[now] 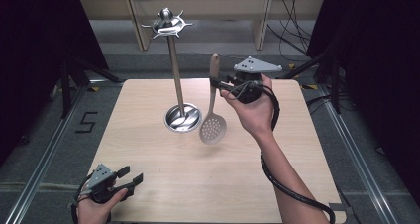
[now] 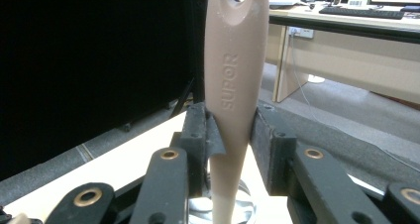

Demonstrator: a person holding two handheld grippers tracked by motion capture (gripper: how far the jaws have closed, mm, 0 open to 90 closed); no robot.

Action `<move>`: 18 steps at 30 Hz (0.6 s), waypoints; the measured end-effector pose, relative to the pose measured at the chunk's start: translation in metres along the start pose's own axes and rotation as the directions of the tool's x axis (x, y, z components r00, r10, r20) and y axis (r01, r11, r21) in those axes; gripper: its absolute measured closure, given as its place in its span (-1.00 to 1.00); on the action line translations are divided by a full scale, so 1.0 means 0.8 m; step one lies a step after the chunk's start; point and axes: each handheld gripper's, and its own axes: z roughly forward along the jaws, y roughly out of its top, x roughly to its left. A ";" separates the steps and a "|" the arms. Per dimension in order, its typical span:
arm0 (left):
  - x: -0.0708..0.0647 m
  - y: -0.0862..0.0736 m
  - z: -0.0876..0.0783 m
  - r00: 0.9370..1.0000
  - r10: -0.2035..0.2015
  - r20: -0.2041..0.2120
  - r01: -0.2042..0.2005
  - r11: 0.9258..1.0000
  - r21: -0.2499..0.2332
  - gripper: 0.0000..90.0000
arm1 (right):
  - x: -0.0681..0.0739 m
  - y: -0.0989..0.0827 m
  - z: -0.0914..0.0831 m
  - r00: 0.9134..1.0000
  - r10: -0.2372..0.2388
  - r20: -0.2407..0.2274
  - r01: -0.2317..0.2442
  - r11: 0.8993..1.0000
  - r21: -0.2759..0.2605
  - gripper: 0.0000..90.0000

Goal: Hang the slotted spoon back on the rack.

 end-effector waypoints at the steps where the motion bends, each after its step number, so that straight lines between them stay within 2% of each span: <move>1: 0.000 0.000 0.000 1.000 0.001 0.000 -0.001 1.000 0.001 -0.21 | 0.003 0.001 0.000 0.999 0.035 -0.010 -0.035 0.999 0.015 0.55; 4: 0.000 0.000 0.000 1.000 0.002 0.002 -0.002 1.000 0.001 -0.21 | 0.002 0.003 0.005 1.000 0.004 -0.005 -0.004 1.000 -0.001 0.55; 5: 0.000 0.000 0.000 1.000 0.002 0.002 -0.002 1.000 0.001 -0.21 | 0.004 0.004 0.005 1.000 0.019 -0.006 -0.019 1.000 0.001 0.55; 6: 0.000 0.000 0.000 1.000 0.002 0.002 -0.002 1.000 0.000 -0.21 | 0.003 0.005 0.006 1.000 0.003 -0.011 -0.003 1.000 -0.002 0.55; 9: 0.000 0.000 0.000 1.000 0.002 0.002 -0.002 1.000 -0.001 -0.21 | 0.005 0.008 0.008 1.000 0.017 -0.005 -0.017 1.000 0.002 0.55; 10: 0.000 0.000 0.000 1.000 0.001 0.002 -0.001 1.000 -0.002 -0.21 | 0.004 0.009 0.009 1.000 0.001 -0.005 -0.001 1.000 -0.002 0.55; 11: 0.000 0.000 0.000 1.000 0.002 0.004 -0.002 1.000 -0.003 -0.21 | 0.006 0.010 0.010 1.000 0.016 -0.011 -0.016 1.000 0.002 0.55; 18: 0.001 0.000 -0.001 1.000 0.001 0.003 -0.001 1.000 -0.003 -0.21 | 0.006 0.011 0.017 1.000 0.006 -0.013 -0.006 1.000 0.001 0.55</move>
